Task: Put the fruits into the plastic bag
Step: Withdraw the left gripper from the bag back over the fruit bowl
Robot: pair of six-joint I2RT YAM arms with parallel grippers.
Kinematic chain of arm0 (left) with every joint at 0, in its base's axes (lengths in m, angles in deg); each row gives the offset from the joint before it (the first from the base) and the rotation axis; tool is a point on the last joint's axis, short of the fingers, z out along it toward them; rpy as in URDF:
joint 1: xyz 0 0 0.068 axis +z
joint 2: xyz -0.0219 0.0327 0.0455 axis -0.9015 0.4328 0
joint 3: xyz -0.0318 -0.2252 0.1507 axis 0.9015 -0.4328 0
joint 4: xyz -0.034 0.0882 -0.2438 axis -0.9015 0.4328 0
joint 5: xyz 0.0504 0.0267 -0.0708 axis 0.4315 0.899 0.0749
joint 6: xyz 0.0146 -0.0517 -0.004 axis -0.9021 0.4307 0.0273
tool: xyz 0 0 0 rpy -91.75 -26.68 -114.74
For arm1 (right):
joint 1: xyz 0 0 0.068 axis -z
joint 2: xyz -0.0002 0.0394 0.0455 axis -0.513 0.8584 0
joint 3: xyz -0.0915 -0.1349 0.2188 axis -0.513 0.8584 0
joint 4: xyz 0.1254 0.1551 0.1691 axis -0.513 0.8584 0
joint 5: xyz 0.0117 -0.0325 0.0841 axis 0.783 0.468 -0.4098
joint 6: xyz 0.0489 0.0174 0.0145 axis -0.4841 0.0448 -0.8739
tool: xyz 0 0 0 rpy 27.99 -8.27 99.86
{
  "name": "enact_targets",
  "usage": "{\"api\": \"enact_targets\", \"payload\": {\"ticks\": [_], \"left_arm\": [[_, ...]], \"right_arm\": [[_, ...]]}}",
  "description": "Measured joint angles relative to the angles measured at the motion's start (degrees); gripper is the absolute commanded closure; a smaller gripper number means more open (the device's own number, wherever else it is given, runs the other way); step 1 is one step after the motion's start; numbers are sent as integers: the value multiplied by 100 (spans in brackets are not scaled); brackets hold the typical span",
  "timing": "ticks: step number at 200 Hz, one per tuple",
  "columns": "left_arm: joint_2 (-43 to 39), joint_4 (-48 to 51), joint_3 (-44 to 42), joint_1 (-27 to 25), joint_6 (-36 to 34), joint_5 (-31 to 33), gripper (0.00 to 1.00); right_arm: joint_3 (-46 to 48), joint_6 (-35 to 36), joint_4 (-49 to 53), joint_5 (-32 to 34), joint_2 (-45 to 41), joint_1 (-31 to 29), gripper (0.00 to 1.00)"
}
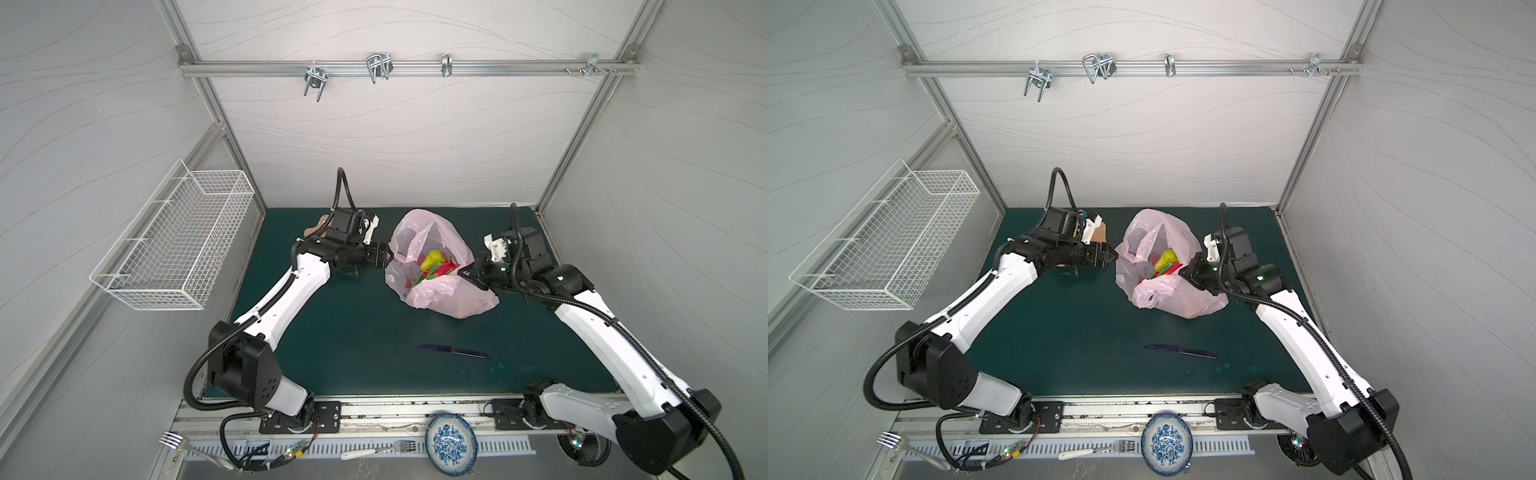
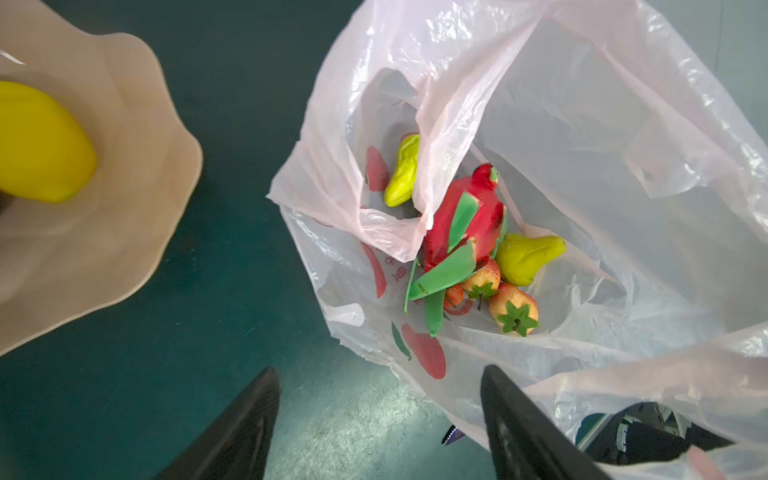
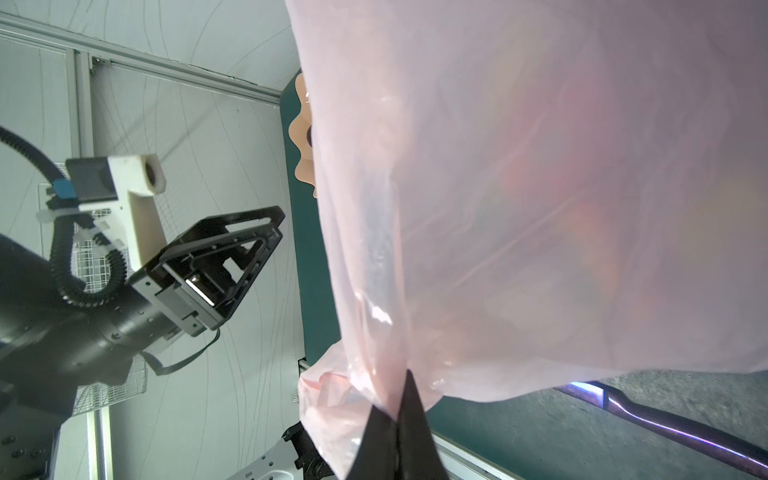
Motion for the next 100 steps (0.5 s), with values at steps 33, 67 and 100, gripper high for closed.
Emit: {"api": "enact_targets", "payload": {"ticks": [33,67,100], "left_arm": [[-745,-2,-378,107,212,428,9],[-1163,94,-527,348,317,909,2],[-1169,227,-527,820,306,1165,2]], "right_arm": [[2,-2,-83,4,28,2,100],[11,-7,-184,4,28,24,100],[22,-7,-254,2,42,28,100]]}}
